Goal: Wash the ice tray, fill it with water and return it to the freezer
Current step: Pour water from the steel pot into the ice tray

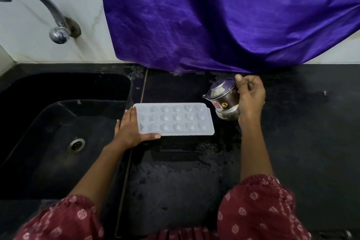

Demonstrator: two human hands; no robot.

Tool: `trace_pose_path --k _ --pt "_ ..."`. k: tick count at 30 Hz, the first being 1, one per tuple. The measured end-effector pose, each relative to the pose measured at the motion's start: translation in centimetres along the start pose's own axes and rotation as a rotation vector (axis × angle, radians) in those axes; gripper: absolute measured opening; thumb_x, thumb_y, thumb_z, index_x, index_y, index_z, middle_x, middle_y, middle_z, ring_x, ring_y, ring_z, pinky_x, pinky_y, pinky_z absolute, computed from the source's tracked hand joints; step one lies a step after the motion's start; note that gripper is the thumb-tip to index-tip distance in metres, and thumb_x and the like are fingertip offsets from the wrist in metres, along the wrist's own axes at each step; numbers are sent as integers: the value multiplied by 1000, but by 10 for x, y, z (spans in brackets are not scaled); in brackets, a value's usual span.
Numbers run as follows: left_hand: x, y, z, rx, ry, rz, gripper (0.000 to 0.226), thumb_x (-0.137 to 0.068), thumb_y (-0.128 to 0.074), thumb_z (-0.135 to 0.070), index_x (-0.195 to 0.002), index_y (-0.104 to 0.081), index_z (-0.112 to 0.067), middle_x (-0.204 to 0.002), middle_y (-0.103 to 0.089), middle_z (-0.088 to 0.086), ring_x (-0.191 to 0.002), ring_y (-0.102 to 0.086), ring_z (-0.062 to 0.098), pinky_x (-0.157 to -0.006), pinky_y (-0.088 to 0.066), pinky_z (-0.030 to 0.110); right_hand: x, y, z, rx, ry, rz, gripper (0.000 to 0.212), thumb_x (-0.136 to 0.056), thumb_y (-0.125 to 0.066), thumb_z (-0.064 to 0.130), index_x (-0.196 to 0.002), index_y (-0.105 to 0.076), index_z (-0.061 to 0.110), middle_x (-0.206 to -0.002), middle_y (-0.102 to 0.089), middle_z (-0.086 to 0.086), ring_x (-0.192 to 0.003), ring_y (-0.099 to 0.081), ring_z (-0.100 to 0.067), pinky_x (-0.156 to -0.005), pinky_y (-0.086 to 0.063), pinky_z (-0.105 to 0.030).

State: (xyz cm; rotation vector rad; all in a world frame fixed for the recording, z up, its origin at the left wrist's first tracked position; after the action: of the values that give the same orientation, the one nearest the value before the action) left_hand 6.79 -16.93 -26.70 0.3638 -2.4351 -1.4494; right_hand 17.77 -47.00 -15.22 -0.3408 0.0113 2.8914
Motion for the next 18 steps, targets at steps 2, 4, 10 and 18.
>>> trace_pose_path --k 2,4,10,18 --pt "0 -1 1 -2 1 -1 148 -31 -47 -90 -148 3 -15 -158 0 1 -144 2 16 -115 0 45 -1 -2 1 26 14 -4 21 -81 -65 37 -70 -49 29 -67 -54 7 -68 -51 -10 -85 -48 -41" --pt "0 -1 2 0 -2 -5 147 -31 -46 -90 -148 3 -15 -158 -1 2 -144 1 17 -115 0 46 -1 -3 1 43 30 -15 22 -81 -66 37 -70 -49 29 -64 -53 10 -61 -48 -4 -81 -47 -35" --pt "-1 -1 1 -1 -6 -10 147 -30 -45 -90 -148 2 -16 -158 -2 1 -144 -1 17 -116 -2 47 -1 -4 -1 54 29 -28 23 -81 -65 39 -70 -48 29 -63 -51 12 -60 -46 0 -75 -45 -27" --pt "1 0 1 11 -1 -16 146 -31 -46 -89 -148 2 -15 -158 -1 1 -144 -1 17 -116 -2 46 0 -1 -10 -40 -53 -93 21 -85 -63 33 -70 -48 28 -65 -51 9 -61 -49 -2 -69 -46 -21"
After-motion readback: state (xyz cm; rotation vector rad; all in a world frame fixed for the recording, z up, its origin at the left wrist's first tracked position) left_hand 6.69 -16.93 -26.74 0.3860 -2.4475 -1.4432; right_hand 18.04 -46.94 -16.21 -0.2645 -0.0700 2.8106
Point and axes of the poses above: each hand's wrist, its own x-axis away from the middle knuckle, its own y-axis out of the back of the hand, z = x × y, the point moved 4 cm from there along -x, towards the middle knuckle
